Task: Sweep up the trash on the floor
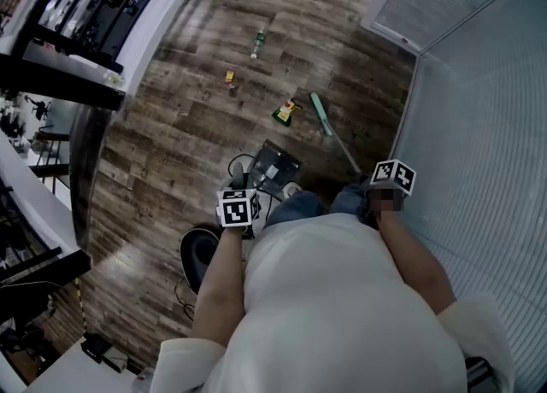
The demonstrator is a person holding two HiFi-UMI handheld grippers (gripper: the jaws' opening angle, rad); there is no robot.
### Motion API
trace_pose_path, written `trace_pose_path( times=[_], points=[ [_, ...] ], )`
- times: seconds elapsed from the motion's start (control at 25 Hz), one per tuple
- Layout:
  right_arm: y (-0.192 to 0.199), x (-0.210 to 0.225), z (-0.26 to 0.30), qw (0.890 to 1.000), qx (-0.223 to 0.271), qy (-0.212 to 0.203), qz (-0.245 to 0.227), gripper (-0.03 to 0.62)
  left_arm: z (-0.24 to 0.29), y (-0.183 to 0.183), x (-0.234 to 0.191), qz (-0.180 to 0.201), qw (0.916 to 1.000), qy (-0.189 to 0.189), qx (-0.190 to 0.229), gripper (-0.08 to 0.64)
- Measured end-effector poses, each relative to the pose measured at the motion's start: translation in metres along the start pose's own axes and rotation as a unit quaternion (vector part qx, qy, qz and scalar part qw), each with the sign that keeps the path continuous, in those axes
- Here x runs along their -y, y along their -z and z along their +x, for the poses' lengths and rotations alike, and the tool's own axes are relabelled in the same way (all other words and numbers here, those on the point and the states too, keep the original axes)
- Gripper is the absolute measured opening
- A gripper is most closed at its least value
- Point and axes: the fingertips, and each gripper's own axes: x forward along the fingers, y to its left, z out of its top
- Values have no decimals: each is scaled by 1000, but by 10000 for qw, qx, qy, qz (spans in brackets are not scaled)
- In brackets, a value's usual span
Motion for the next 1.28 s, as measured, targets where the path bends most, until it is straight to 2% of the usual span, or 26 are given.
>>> trace_pose_path(
  times=[0.4, 0.8, 1.28],
  points=[
    [-14, -22, -14, 9997, 209, -149, -37, 98, -8, -3, -15, -139, 9999, 33, 78, 9],
    [-30, -40, -11, 9993, 95, -147, -332, 98, -12, -27, -26, -313, 9989, -127, 336, 11],
    [-90, -73, 7, 9970, -102, -102, -756, 98, 10, -76, -41, -518, 9974, -330, 387, 11]
  ],
)
